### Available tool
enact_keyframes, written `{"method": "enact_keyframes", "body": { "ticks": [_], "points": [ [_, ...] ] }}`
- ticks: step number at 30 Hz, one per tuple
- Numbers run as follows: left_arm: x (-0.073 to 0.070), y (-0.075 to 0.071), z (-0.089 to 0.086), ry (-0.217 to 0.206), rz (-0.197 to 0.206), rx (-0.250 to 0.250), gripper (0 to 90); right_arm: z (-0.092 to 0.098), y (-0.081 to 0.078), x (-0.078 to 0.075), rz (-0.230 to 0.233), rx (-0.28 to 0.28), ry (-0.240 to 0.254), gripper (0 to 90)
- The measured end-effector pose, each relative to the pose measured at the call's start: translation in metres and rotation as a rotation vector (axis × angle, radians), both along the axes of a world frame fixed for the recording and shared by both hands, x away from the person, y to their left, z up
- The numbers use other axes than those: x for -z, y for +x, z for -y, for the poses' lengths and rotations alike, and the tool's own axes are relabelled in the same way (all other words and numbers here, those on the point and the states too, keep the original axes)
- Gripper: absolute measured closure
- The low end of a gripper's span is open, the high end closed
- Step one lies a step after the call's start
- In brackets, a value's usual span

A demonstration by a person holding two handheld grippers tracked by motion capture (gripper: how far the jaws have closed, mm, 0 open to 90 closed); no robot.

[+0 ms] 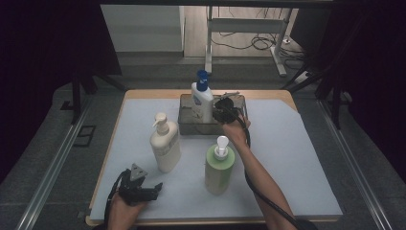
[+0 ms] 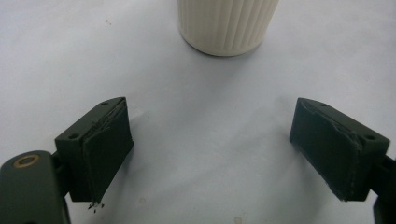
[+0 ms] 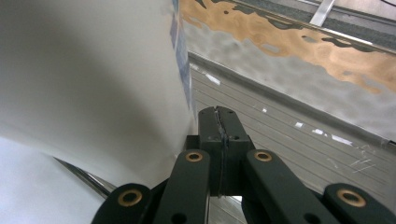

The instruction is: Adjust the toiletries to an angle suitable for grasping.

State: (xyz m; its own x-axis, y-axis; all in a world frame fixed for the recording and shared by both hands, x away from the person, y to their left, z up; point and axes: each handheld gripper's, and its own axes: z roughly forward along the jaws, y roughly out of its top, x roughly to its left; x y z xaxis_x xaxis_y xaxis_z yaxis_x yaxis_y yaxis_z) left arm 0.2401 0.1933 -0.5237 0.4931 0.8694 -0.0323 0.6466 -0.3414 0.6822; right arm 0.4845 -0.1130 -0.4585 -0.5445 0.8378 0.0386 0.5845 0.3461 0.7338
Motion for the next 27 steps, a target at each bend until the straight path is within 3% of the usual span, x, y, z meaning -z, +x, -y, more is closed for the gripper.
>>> {"method": "enact_keyframes", "body": {
  "ticks": [27],
  "points": [
    [0.0,0.0,0.0,0.001,0.0,0.0,12.3,-0.018,-0.001,0.007,-0.027,-0.036,-0.021,89.6]
  ]
}}
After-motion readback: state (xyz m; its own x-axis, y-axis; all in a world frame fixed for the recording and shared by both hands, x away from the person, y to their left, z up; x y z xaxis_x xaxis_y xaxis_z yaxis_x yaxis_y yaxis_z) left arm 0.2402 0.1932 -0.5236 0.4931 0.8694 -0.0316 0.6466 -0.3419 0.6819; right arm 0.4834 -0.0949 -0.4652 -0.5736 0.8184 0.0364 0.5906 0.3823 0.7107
